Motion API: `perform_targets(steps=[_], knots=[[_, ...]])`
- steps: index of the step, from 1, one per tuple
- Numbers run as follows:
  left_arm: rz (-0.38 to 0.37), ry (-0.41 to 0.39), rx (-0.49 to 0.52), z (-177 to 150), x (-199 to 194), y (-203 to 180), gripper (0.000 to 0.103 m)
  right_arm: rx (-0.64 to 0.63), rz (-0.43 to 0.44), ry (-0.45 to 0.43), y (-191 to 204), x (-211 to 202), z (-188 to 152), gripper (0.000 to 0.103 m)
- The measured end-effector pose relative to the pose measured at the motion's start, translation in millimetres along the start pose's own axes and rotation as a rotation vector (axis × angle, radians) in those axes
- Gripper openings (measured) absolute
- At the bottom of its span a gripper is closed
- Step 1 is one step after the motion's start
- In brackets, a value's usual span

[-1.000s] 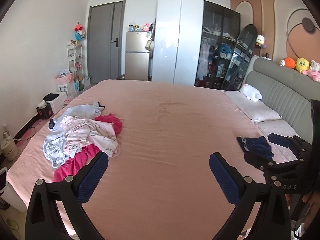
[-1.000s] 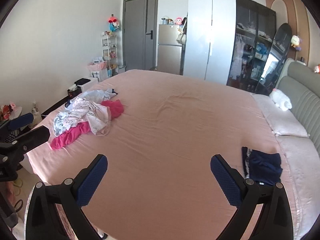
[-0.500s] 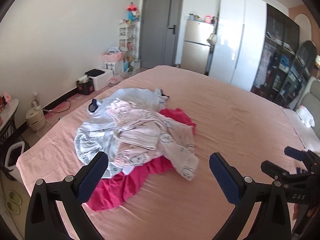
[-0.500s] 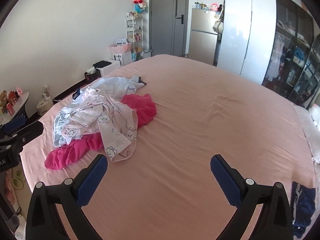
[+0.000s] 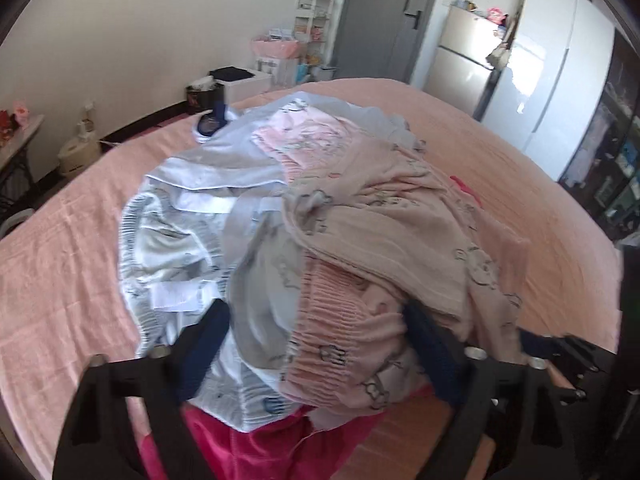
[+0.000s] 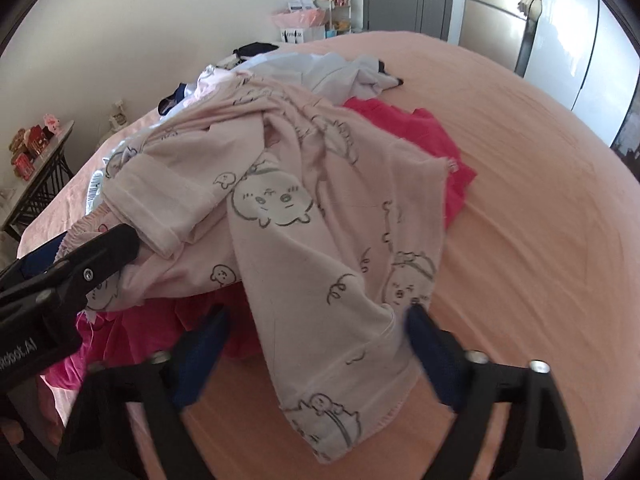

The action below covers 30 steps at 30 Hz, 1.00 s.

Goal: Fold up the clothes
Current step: 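Grasp the pink cat-print pants waistband with both grippers and lift from pile, then carry the pink pants with both grippers onto open bed space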

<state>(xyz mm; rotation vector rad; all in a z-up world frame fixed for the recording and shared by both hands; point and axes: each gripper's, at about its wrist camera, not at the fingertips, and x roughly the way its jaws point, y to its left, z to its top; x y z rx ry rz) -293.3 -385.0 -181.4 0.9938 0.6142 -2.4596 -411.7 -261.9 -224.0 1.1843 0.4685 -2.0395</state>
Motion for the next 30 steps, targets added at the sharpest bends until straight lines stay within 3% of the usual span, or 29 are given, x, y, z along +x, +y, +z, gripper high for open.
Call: perform_targets(steps=[2,3,6,8,12,14,18,22,26,28,30], knots=[[-0.001,-0.027,0.047,-3,-4,-8,0.05,0.028,0.005,0.003,-1,1,-3,0.028],[-0.004,-0.04,0.077,-2,-7,-13,0.041,0.039,0.017,-0.004,-2,-1,-5,0.023],[-0.008,-0.066,0.084,1,-15,-17,0.029,0.053,0.044,-0.043,-5,-18,-8,0.016],[-0.007,-0.075,0.065,2,-20,-14,0.026,0.095,0.049,-0.082,-14,-35,-7,0.012],[0.011,-0.134,0.11,4,-38,-23,0.025,0.19,-0.051,-0.171,-42,-78,-11,0.01],[-0.044,-0.151,0.104,3,-47,-30,0.025,0.178,-0.064,-0.165,-47,-91,-9,0.01],[-0.179,-0.098,0.145,-8,-52,-60,0.023,0.137,-0.107,-0.197,-45,-135,-20,0.01],[-0.387,0.053,0.181,-41,-60,-103,0.023,0.142,-0.184,-0.203,-58,-188,-77,0.01],[-0.537,0.217,0.33,-111,-91,-166,0.023,0.181,-0.322,-0.104,-102,-222,-163,0.013],[-0.568,0.297,0.356,-155,-104,-193,0.023,0.246,-0.345,-0.028,-136,-234,-208,0.014],[-0.536,0.278,0.328,-191,-126,-208,0.023,0.33,-0.391,0.026,-169,-250,-251,0.015]])
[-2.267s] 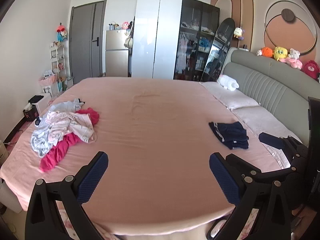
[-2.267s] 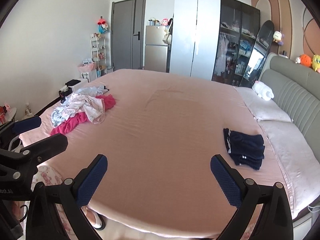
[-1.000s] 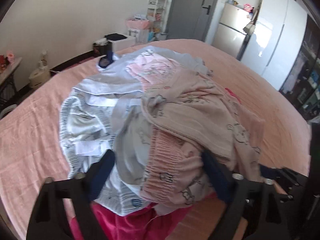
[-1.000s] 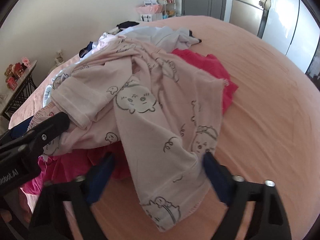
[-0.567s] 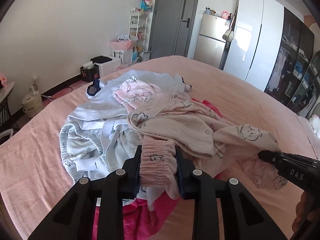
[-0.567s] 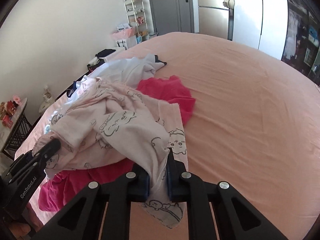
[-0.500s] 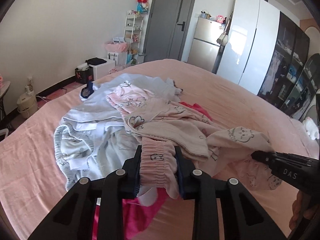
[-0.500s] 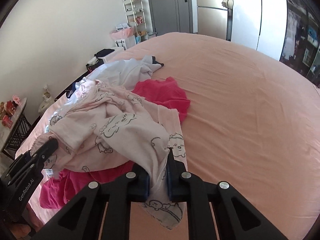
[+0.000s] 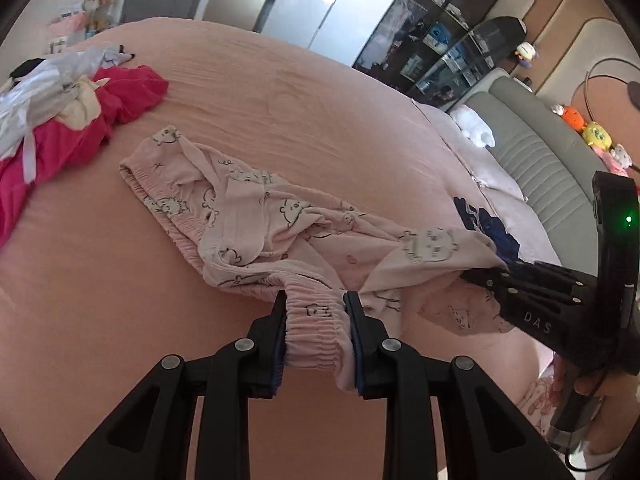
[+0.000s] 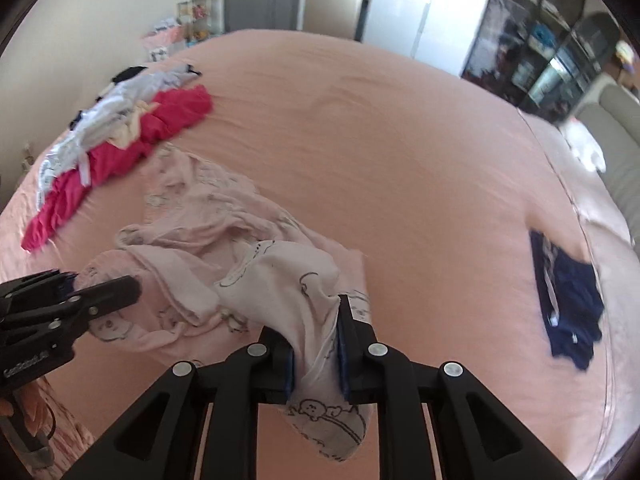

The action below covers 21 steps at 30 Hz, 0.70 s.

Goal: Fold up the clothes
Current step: 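Carry the pink pants with both grippers onto open bed space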

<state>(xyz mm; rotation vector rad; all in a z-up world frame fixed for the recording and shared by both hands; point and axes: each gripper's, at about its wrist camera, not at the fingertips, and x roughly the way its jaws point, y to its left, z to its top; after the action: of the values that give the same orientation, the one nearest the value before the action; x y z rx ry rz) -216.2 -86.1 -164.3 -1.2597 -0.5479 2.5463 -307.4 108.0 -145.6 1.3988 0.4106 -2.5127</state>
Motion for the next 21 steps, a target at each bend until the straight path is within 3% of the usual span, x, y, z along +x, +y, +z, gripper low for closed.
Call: perform_targets(steps=[3,5,7,8,12,15,19,21], knots=[[-0.082,0.151,0.033,-37,23,-47,0.024,0.085,-0.078,-0.016,-49,-18,-35,0.027],[-0.112,0.241,0.065,-61,36,-76,0.034,0.123,-0.089,-0.019,-69,-29,-53,0.035],[-0.124,0.285,0.113,-78,39,-95,0.077,0.138,-0.083,-0.03,-83,-35,-64,0.053],[-0.132,0.265,0.123,-81,31,-96,0.079,0.135,-0.094,-0.045,-89,-38,-67,0.062],[-0.116,0.155,0.114,-77,-9,-79,0.079,0.125,-0.102,-0.086,-114,-57,-73,0.063],[-0.043,0.086,0.054,-55,-31,-52,0.079,0.144,0.033,-0.058,-111,-60,-84,0.063],[0.112,0.092,-0.02,-18,-12,-24,0.079,0.037,0.197,0.017,-57,-39,-107,0.063],[0.163,0.139,-0.009,-9,4,-16,0.078,-0.028,0.265,0.048,-21,-27,-112,0.063]])
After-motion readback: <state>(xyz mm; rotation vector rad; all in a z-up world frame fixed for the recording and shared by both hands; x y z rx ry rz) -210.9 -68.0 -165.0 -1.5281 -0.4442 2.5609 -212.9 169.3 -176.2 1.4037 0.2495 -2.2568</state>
